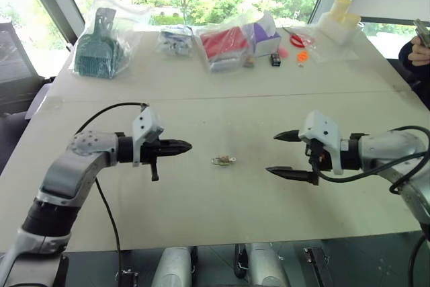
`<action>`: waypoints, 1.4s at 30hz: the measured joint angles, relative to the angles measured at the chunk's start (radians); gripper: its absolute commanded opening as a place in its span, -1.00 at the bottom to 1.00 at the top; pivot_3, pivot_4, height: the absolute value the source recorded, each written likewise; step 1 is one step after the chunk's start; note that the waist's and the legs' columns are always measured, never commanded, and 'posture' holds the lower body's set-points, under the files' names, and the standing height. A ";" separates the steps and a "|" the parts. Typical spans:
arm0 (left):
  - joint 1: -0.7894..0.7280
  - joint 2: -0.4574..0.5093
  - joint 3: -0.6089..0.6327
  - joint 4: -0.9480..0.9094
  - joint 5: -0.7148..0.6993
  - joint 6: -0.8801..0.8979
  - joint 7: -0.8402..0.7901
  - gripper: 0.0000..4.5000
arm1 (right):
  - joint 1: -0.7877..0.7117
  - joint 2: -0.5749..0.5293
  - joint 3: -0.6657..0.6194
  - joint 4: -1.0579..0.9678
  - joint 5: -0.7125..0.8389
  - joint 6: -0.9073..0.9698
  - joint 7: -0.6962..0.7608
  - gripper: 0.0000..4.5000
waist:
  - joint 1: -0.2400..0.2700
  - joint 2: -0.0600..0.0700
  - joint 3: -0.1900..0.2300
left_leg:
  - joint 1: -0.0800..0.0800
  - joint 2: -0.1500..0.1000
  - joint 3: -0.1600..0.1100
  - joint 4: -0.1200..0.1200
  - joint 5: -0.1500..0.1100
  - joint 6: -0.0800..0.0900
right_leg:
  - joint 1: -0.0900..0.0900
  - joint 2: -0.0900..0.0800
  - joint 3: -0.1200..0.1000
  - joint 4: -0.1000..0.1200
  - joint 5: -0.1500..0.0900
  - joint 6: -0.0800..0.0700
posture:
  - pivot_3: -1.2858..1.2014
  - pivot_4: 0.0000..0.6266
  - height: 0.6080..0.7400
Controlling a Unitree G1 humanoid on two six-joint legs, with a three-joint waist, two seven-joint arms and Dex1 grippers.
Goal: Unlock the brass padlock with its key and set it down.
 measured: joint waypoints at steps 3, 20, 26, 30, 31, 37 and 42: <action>-0.052 -0.010 -0.025 0.063 0.022 -0.033 -0.029 -1.00 | 0.004 0.000 -0.006 -0.005 0.000 0.000 -0.013 0.97 | -0.001 0.000 0.000 | 0.000 0.000 0.000 0.000 0.000 0.000 | 0.000 0.000 0.000 0.000 0.000 0.000 | 0.03 -0.52 1.00; -0.112 -0.146 -0.131 0.260 0.148 -0.209 -0.117 0.64 | 0.060 0.003 -0.020 -0.078 0.005 0.015 -0.081 1.00 | 0.000 0.000 0.000 | 0.000 0.000 0.004 0.001 0.000 0.000 | 0.000 0.000 0.000 0.001 0.000 0.000 | 0.03 -0.52 1.00; -0.117 -0.233 -0.167 0.311 0.200 -0.287 -0.103 0.99 | 0.084 0.003 -0.033 -0.104 0.013 0.030 -0.102 1.00 | 0.001 -0.001 0.000 | 0.000 0.000 0.004 0.001 0.000 0.000 | 0.000 0.000 0.000 0.001 0.000 0.000 | 0.03 -0.52 1.00; -0.121 -0.288 -0.202 0.382 0.253 -0.351 -0.079 0.99 | 0.097 0.002 -0.052 -0.120 0.015 0.043 -0.115 1.00 | 0.000 -0.001 -0.001 | 0.001 0.000 0.004 0.001 0.000 0.000 | 0.000 0.000 0.000 0.001 0.000 0.000 | 0.03 -0.52 1.00; -0.122 -0.298 -0.213 0.408 0.271 -0.373 -0.072 0.99 | 0.099 0.002 -0.057 -0.122 0.015 0.045 -0.118 1.00 | 0.000 -0.001 -0.001 | 0.001 0.000 0.004 0.001 0.000 0.000 | 0.000 0.000 0.000 0.001 0.000 0.000 | 0.03 -0.52 1.00; -0.149 -0.335 -0.237 0.527 0.346 -0.486 -0.046 0.99 | 0.109 0.002 -0.065 -0.140 0.018 0.060 -0.133 1.00 | 0.001 -0.001 -0.001 | 0.001 0.000 0.001 0.001 0.000 0.000 | 0.000 0.000 0.000 0.001 0.000 0.000 | 0.03 -0.52 1.00; -0.178 -0.355 -0.248 0.596 0.378 -0.584 -0.042 0.23 | 0.115 0.002 -0.065 -0.151 0.023 0.065 -0.144 1.00 | 0.002 -0.002 -0.002 | 0.002 0.000 0.000 0.002 0.000 0.000 | 0.003 0.000 0.000 0.001 0.001 0.000 | 0.03 -0.52 1.00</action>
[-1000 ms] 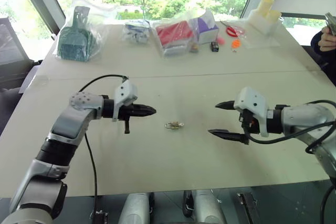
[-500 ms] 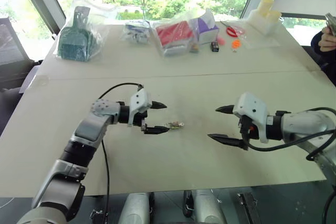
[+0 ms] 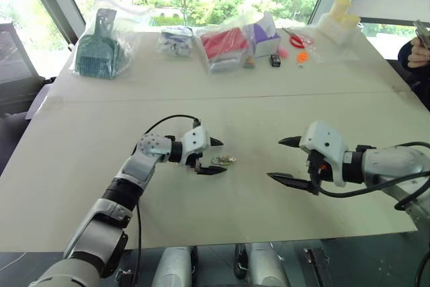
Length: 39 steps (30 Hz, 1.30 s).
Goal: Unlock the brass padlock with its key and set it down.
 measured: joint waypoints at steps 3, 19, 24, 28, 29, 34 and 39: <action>-0.003 -0.001 -0.004 0.019 0.004 -0.027 -0.004 -0.28 | 0.000 0.000 0.000 -0.001 0.002 0.000 -0.004 1.00 | -0.001 -0.001 -0.001 | 0.001 0.000 -0.001 0.001 0.000 0.000 | 0.001 0.000 0.000 0.000 0.000 0.000 | 0.03 -0.52 1.00; -0.141 0.178 0.067 0.012 -0.071 0.161 -0.204 -0.67 | -0.241 0.165 0.356 0.203 -0.416 -0.388 -0.107 1.00 | -0.004 -0.001 -0.001 | -0.001 0.000 0.003 0.001 0.000 0.000 | -0.003 0.001 0.000 0.002 0.000 -0.001 | 0.03 -0.52 1.00; -0.211 0.217 0.074 0.016 -0.077 0.162 -0.287 -0.67 | -0.349 0.246 0.471 0.418 -0.648 -0.656 -0.158 1.00 | -0.004 -0.002 -0.001 | -0.002 0.000 0.006 0.001 0.000 0.000 | -0.003 0.001 0.000 0.001 0.000 0.000 | 0.03 -0.52 1.00; -0.254 0.215 0.082 0.017 -0.079 0.158 -0.293 -0.67 | -0.393 0.305 0.518 0.511 -0.744 -0.785 -0.166 1.00 | -0.007 -0.002 -0.001 | -0.002 0.000 0.007 0.001 0.001 -0.001 | -0.004 0.001 0.001 0.002 0.000 0.000 | 0.03 -0.52 1.00; -0.257 0.213 0.084 0.017 -0.081 0.156 -0.292 -0.67 | -0.402 0.315 0.520 0.526 -0.761 -0.809 -0.165 1.00 | -0.007 -0.002 -0.001 | -0.002 0.000 0.007 0.001 0.001 -0.001 | -0.004 0.001 0.001 0.002 0.000 0.000 | 0.03 -0.52 1.00; -0.257 0.202 0.089 0.019 -0.086 0.155 -0.286 -0.67 | -0.422 0.361 0.520 0.568 -0.798 -0.864 -0.151 1.00 | -0.007 -0.002 -0.001 | -0.002 0.000 0.007 0.001 0.001 -0.002 | -0.004 0.001 0.001 0.002 0.000 0.000 | 0.03 -0.52 1.00; -0.257 0.190 0.101 0.019 -0.089 0.154 -0.281 -0.67 | -0.434 0.391 0.518 0.578 -0.814 -0.878 -0.130 0.22 | -0.005 -0.002 -0.001 | -0.002 0.000 0.007 0.001 0.002 -0.003 | -0.004 0.001 0.001 0.002 0.000 0.000 | 0.03 -0.52 1.00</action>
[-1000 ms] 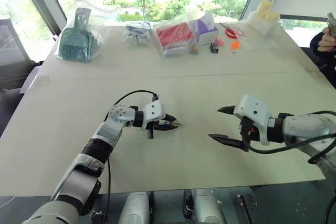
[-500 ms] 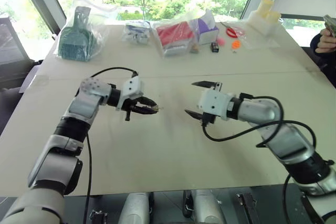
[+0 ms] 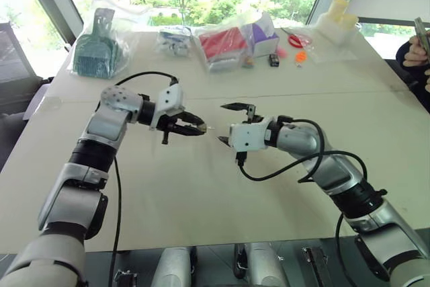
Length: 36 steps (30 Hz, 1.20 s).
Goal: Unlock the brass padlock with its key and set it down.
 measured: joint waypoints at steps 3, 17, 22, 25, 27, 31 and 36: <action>0.000 -0.009 0.001 0.000 -0.001 0.000 0.001 -0.67 | -0.002 0.015 0.000 0.006 -0.004 -0.003 0.011 -0.46 | -0.001 0.000 0.000 | 0.000 0.000 0.000 0.000 0.000 0.000 | 0.000 0.000 0.000 0.000 0.000 0.000 | 0.03 -0.52 1.00; -0.001 -0.013 0.011 0.000 -0.006 0.001 0.003 -0.67 | -0.020 0.050 -0.005 0.046 -0.033 -0.007 0.031 -0.98 | -0.001 0.000 0.000 | 0.000 0.000 0.000 0.000 0.000 0.000 | 0.000 0.000 0.000 0.001 0.000 0.000 | 0.03 -0.52 1.00; -0.001 -0.013 0.011 0.000 -0.006 0.000 0.003 -0.67 | -0.029 0.049 -0.006 0.057 -0.046 -0.041 0.031 -0.14 | -0.001 0.000 0.000 | 0.000 0.000 0.000 0.000 0.000 0.000 | 0.000 0.000 0.000 0.001 0.000 0.000 | 0.03 -0.52 1.00; -0.001 -0.013 0.011 0.000 -0.006 -0.001 0.003 -0.67 | -0.033 0.050 -0.007 0.058 -0.052 -0.043 0.031 0.54 | -0.001 0.000 0.000 | 0.000 0.000 0.000 0.000 0.000 -0.001 | 0.000 0.000 0.000 0.001 0.000 0.000 | 0.03 -0.52 1.00; -0.001 -0.013 0.011 0.000 -0.006 -0.003 0.005 -0.67 | -0.033 0.058 -0.007 0.058 -0.048 -0.040 0.035 0.74 | -0.002 0.000 0.000 | 0.000 0.000 0.000 0.000 0.000 -0.001 | 0.000 0.000 0.000 0.001 0.000 0.000 | 0.03 -0.52 1.00; -0.001 -0.013 0.011 0.000 -0.006 -0.004 0.009 -0.67 | -0.033 0.077 -0.007 0.051 -0.035 -0.028 0.047 0.60 | -0.001 0.000 0.000 | 0.000 0.000 0.000 0.000 0.000 -0.001 | 0.000 0.000 0.000 0.001 0.000 0.000 | 0.03 -0.52 1.00; -0.001 -0.013 0.011 0.000 -0.006 -0.009 0.012 -0.67 | -0.033 0.079 -0.007 0.051 -0.031 -0.020 0.051 -0.35 | -0.001 0.000 0.000 | 0.000 0.000 0.000 0.000 0.000 -0.001 | 0.000 0.000 0.000 0.001 0.000 0.000 | 0.03 -0.52 1.00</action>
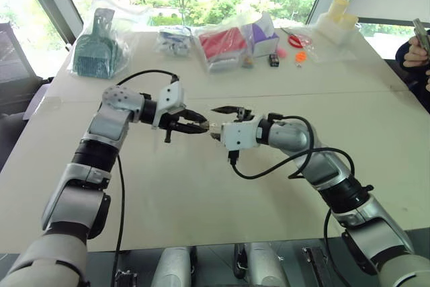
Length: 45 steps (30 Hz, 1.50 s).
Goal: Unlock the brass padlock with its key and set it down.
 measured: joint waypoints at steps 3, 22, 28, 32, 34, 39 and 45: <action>0.000 0.000 0.002 0.000 -0.001 -0.011 0.005 -0.67 | 0.000 0.000 0.001 0.001 0.000 0.000 0.006 -0.99 | -0.001 0.000 0.000 | 0.000 0.000 0.000 0.000 0.000 0.000 | 0.000 0.000 0.000 0.000 0.000 0.000 | 0.03 -0.52 1.00; -0.001 -0.037 -0.015 0.110 0.167 -0.570 0.113 -0.67 | -0.127 0.037 -0.054 0.006 0.212 0.461 0.305 -0.99 | 0.001 0.000 0.000 | 0.000 0.000 0.001 0.000 0.000 0.000 | 0.000 0.000 0.000 0.001 0.000 0.000 | 0.03 -0.52 1.00; -0.041 -0.038 -0.007 0.202 0.200 -0.687 0.155 -0.67 | -0.176 0.064 -0.058 0.065 0.209 0.468 0.289 -0.99 | 0.001 0.000 0.000 | 0.000 0.000 0.001 0.000 0.000 0.000 | -0.001 0.000 0.000 0.003 0.000 0.000 | 0.03 -0.52 1.00; -0.042 -0.045 0.026 0.184 0.087 -0.411 0.084 -0.67 | -0.158 0.006 0.009 0.096 0.051 0.109 0.156 -0.99 | 0.000 0.000 0.000 | 0.000 0.000 0.001 0.000 0.000 0.000 | -0.002 0.000 0.001 0.008 0.000 0.000 | 0.03 -0.52 1.00; -0.042 -0.038 0.033 0.159 0.035 -0.255 0.030 -0.67 | -0.134 -0.021 0.027 0.121 -0.018 -0.081 0.068 -0.74 | -0.002 0.000 0.000 | 0.000 0.000 0.002 0.000 0.000 0.000 | -0.003 0.000 0.001 0.008 0.000 0.000 | 0.03 -0.52 1.00; -0.042 -0.015 0.033 0.111 -0.017 -0.046 -0.044 -0.67 | -0.093 -0.058 0.021 0.157 -0.099 -0.318 -0.071 0.33 | -0.007 0.000 0.000 | 0.000 0.000 0.002 0.000 0.001 -0.002 | -0.003 0.000 0.001 0.008 0.000 0.000 | 0.03 -0.52 1.00; -0.063 -0.006 0.037 0.069 -0.056 0.076 -0.079 -0.67 | -0.087 -0.072 0.003 0.184 -0.162 -0.490 -0.181 0.98 | -0.006 0.000 0.000 | 0.001 0.000 0.002 0.000 0.001 -0.002 | -0.003 0.000 0.003 0.008 0.000 0.000 | 0.03 -0.52 1.00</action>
